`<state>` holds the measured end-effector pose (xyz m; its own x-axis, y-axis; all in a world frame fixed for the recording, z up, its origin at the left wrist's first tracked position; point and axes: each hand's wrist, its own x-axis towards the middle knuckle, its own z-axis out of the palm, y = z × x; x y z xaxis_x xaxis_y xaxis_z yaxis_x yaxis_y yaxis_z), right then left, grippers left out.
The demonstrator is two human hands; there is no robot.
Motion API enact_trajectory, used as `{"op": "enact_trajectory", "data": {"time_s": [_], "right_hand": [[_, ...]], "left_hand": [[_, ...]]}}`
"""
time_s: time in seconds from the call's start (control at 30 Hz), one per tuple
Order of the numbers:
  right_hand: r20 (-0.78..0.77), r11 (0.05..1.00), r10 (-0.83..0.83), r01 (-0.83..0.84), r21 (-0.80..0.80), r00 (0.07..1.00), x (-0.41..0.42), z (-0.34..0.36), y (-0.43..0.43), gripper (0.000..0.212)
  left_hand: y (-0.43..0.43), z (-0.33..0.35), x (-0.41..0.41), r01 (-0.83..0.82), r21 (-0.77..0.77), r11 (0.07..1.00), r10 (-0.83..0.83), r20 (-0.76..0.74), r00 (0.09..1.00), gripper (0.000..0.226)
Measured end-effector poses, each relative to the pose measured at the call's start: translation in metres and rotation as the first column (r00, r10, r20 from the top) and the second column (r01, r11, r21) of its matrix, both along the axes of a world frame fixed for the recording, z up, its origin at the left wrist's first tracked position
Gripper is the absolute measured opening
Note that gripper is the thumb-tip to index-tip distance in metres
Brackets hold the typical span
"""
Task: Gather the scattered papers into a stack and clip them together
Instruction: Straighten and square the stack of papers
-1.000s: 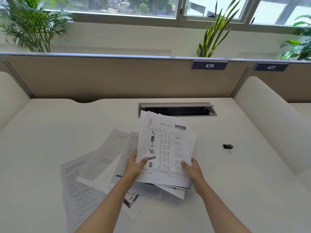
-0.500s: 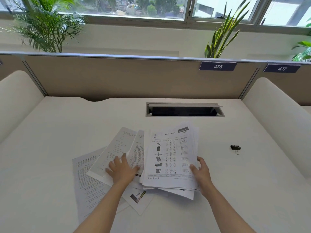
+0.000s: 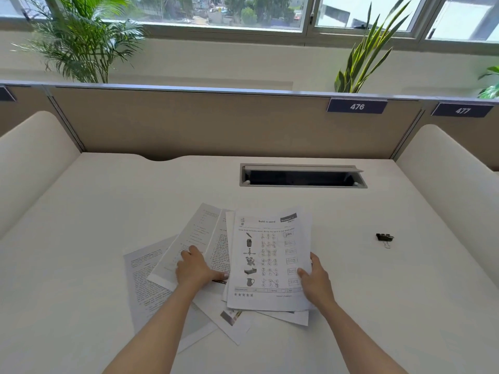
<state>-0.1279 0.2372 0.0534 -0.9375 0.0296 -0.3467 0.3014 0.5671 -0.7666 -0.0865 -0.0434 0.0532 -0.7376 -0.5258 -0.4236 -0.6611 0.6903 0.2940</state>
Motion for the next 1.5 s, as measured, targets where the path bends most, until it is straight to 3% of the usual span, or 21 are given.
{"op": "enact_trajectory", "data": {"time_s": [0.1, 0.27, 0.43, 0.53, 0.77, 0.93, 1.13, 1.23, 1.43, 1.5], "right_hand": [[0.011, 1.000, 0.013, -0.013, 0.029, 1.000, 0.001, -0.003, -0.003, 0.054], [0.004, 0.998, 0.013, -0.013, 0.062, 1.000, 0.002, -0.006, -0.004, 0.055], [-0.016, 0.995, 0.017, -0.015, 0.097, 1.000, 0.000, -0.010, -0.002, 0.054], [-0.019, 0.995, 0.012, -0.011, 0.096, 1.000, 0.000, -0.012, -0.003, 0.055], [-0.023, 0.994, 0.020, -0.017, 0.112, 1.000, 0.003, -0.019, -0.007, 0.058], [-0.036, 0.993, 0.030, -0.025, 0.115, 0.999, 0.007, -0.018, -0.010, 0.060], [-0.055, 0.994, 0.037, -0.031, 0.104, 0.998, 0.010, -0.021, -0.009, 0.065], [-0.070, 0.996, 0.041, -0.035, 0.085, 0.997, 0.012, -0.022, -0.008, 0.067], [-0.081, 0.998, 0.015, -0.010, 0.069, 0.997, 0.016, -0.022, -0.008, 0.065], [-0.096, 0.998, 0.008, -0.001, 0.064, 0.995, 0.017, -0.022, -0.008, 0.065]], "left_hand": [[-0.005, 0.000, -0.001, -0.058, 0.029, 0.998, 0.057, 0.024, 0.998, 0.123], [-0.013, 0.000, 0.004, -0.051, 0.336, 0.941, 0.106, -0.149, 0.983, 0.047], [-0.019, 0.013, 0.011, -0.045, 0.498, 0.866, 0.182, -0.230, 0.956, 0.053], [-0.028, 0.023, 0.013, -0.023, 0.545, 0.838, 0.158, -0.202, 0.966, 0.023], [-0.032, 0.052, 0.023, -0.083, 0.623, 0.778, 0.305, -0.259, 0.916, 0.015], [-0.035, 0.049, 0.028, -0.155, 0.560, 0.814, 0.384, -0.320, 0.866, 0.011], [-0.042, 0.039, 0.041, -0.288, 0.224, 0.931, 0.349, -0.317, 0.882, 0.022], [-0.050, 0.032, 0.049, -0.357, 0.156, 0.921, 0.389, -0.337, 0.857, 0.027], [-0.065, 0.027, 0.068, -0.511, 0.157, 0.845, 0.526, -0.411, 0.744, 0.026], [-0.067, 0.023, 0.073, -0.511, 0.163, 0.844, 0.531, -0.398, 0.748, 0.026]]}}
